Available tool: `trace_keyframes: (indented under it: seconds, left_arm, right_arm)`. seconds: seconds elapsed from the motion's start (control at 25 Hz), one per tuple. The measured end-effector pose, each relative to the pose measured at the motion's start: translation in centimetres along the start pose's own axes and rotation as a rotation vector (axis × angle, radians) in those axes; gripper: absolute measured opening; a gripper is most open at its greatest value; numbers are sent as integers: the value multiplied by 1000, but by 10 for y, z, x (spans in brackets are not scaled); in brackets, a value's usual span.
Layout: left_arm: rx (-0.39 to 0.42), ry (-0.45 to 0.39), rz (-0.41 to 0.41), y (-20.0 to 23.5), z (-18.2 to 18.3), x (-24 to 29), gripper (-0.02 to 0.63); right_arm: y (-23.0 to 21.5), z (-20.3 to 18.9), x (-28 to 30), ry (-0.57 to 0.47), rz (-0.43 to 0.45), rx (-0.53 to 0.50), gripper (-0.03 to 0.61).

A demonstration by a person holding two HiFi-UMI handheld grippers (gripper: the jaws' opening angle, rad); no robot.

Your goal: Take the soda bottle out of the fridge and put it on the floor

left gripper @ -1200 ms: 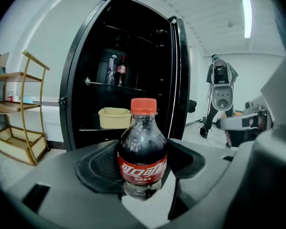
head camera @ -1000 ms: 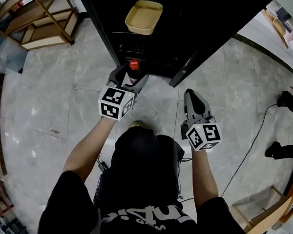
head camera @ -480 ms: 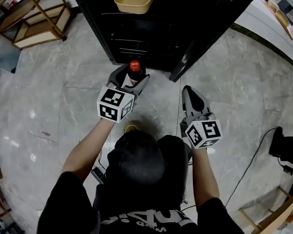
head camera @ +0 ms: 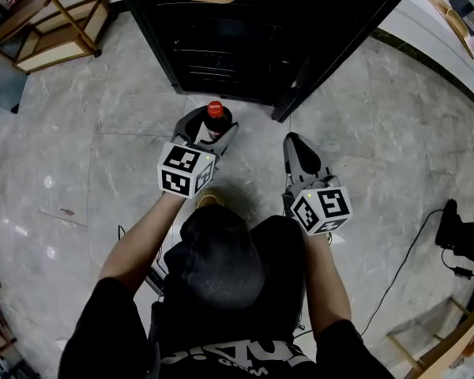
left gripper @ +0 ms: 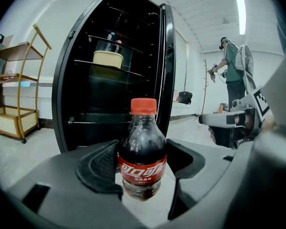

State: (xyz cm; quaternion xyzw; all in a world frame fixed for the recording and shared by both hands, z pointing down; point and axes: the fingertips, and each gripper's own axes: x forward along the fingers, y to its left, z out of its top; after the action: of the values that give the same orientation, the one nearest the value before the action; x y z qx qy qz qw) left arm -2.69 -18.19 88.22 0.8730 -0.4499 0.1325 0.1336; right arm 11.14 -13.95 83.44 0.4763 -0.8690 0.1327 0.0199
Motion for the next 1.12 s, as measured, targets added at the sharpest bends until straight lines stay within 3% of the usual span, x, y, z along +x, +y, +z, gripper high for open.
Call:
trace_keyframes:
  seconds: [0.52,1.12]
  left_arm:
    - [-19,23,15,16,-76,30,302]
    - [-60,65,77,48,-164,67,302]
  right_arm:
    - [-10,-21,11,-36,-23,-26,25]
    - [-16,-29,16,-40,-48,36,25]
